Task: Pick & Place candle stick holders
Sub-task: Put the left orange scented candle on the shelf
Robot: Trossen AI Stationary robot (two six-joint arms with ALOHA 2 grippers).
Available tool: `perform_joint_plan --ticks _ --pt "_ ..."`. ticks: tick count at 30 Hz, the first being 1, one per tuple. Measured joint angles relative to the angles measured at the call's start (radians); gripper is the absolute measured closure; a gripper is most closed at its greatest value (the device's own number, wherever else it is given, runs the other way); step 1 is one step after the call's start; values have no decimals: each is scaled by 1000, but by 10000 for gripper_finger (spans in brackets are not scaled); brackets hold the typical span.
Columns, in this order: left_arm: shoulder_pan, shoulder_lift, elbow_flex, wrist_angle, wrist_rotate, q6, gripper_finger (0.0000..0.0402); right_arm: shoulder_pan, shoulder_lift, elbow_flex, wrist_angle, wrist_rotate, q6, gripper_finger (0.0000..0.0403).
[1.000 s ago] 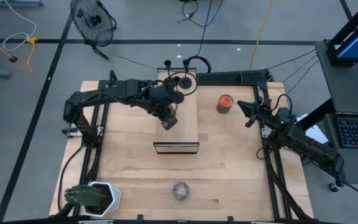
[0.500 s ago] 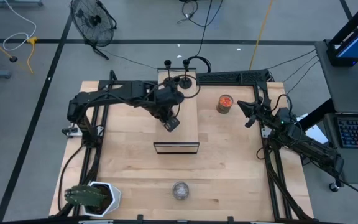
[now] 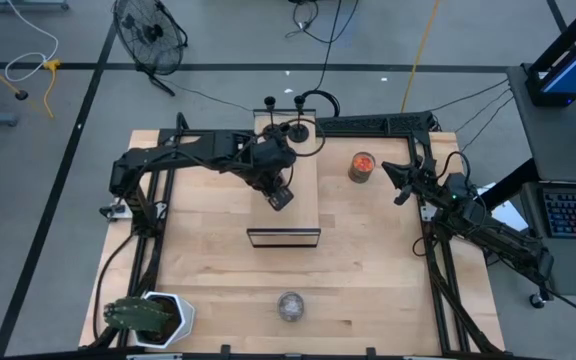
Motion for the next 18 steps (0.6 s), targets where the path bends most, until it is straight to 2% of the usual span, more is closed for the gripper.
perform_joint_plan --ticks 18 --pt "-1 34 0 -15 6 -7 401 0 0 0 0 -1 0 403"
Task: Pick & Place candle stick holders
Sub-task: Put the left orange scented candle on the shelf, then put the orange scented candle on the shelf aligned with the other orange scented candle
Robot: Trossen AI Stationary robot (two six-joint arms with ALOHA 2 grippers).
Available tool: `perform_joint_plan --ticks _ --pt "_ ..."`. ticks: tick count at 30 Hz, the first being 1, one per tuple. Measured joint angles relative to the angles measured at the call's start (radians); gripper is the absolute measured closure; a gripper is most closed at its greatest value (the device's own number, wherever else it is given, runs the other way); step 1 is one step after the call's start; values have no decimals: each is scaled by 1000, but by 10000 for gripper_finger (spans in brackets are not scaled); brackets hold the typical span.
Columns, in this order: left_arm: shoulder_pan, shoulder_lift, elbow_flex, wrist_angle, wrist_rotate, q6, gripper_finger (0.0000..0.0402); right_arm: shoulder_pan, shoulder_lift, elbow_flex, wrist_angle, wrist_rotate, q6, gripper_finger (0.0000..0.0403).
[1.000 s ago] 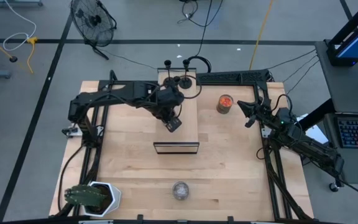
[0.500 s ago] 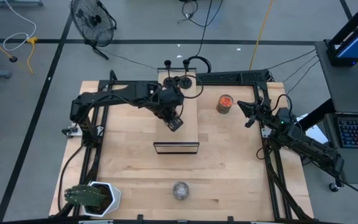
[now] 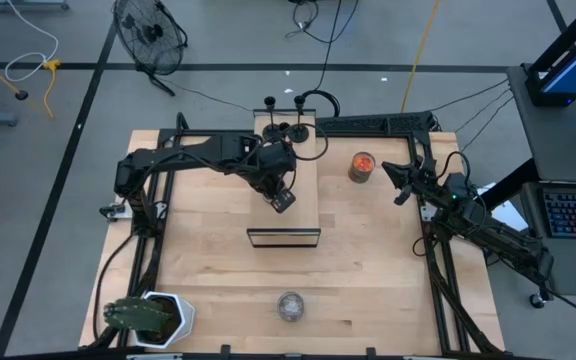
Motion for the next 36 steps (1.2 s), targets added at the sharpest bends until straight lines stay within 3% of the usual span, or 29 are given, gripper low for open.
perform_joint_plan --ticks 10,29,36 --pt "0 0 0 0 0 -5 398 0 0 0 0 0 0 403" --pt "19 -10 0 12 9 -27 324 0 0 0 0 0 0 403" --pt "26 -47 0 36 10 -36 320 0 0 0 1 0 -1 403"
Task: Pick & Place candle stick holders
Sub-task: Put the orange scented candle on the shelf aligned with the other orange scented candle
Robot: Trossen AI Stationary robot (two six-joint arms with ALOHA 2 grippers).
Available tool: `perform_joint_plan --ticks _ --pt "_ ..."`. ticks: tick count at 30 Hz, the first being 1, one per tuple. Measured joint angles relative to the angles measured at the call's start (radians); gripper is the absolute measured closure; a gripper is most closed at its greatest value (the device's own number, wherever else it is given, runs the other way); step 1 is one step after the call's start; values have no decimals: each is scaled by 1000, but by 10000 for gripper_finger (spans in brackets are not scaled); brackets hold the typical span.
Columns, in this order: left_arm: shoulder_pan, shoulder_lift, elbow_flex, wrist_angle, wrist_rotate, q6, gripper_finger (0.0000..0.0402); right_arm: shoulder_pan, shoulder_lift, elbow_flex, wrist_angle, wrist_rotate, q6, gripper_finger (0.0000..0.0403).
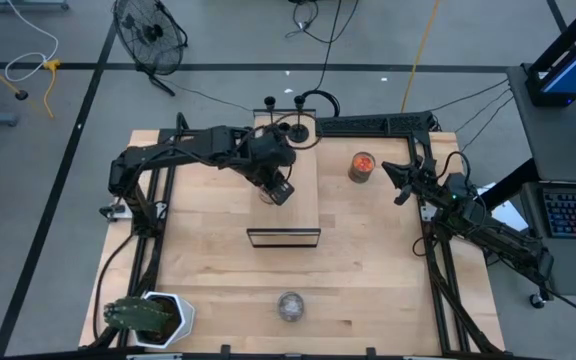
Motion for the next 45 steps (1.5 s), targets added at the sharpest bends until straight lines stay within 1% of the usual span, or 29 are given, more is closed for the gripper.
perform_joint_plan --ticks 6,9,11,14,17,22,26,30,35,38,40,45 --pt "5 -60 0 35 22 -3 320 0 0 0 6 0 -3 403" --pt "5 -108 0 49 42 38 320 0 0 0 7 -1 -15 403" --pt "8 -142 0 47 41 69 321 0 0 0 7 -2 -58 403" --pt "14 -193 0 42 9 139 321 0 13 19 2 -3 -108 403" --pt "26 -243 0 40 -47 195 321 0 54 72 -42 0 -116 403" --pt "66 -319 0 4 -148 228 321 0 191 211 -194 0 -178 403" --pt "91 -358 0 -1 -161 255 321 0 333 351 -305 1 -233 403" --pt "112 -368 0 0 -190 275 321 0 481 508 -438 9 -293 403" --pt "128 -379 -18 1 -193 300 321 0 652 692 -642 89 -308 403" --pt "139 -400 -75 16 -197 302 321 -1 737 786 -742 129 -307 403" --pt "147 -430 -138 62 -186 302 321 -3 786 832 -794 134 -307 403" --pt "183 -560 -357 232 -134 301 321 -19 880 916 -867 133 -253 403"
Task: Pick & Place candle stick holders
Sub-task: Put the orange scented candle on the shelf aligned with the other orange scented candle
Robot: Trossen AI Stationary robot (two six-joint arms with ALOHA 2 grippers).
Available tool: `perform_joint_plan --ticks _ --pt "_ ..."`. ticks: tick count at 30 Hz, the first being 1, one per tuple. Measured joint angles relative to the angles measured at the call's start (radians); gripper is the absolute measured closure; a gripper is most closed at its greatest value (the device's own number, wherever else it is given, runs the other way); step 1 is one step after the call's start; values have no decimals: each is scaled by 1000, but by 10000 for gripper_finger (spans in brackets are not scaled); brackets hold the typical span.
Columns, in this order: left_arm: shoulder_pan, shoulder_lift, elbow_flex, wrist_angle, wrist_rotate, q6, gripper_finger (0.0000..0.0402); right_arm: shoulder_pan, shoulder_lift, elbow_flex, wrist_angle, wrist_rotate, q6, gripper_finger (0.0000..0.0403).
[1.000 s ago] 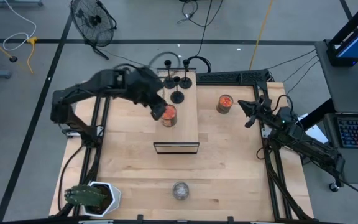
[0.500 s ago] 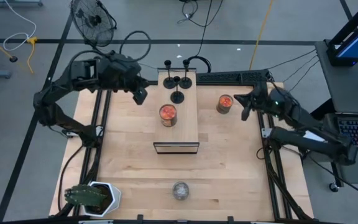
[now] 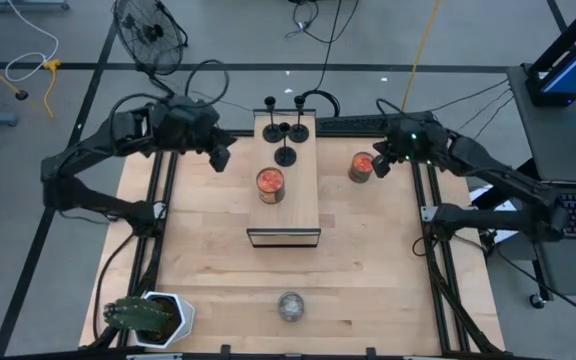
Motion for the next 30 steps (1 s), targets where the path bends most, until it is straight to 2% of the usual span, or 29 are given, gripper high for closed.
perform_joint_plan --ticks 5,14,20,30 --pt "33 -157 -231 116 12 -29 321 -31 72 43 -86 -2 59 403" --pt "66 -444 -578 397 114 -36 321 -118 179 45 -170 -3 207 403" --pt "78 -571 -717 437 113 -67 321 -179 239 45 -193 -108 305 403" --pt "80 -686 -826 458 112 -78 321 -281 307 45 -189 -109 366 403"
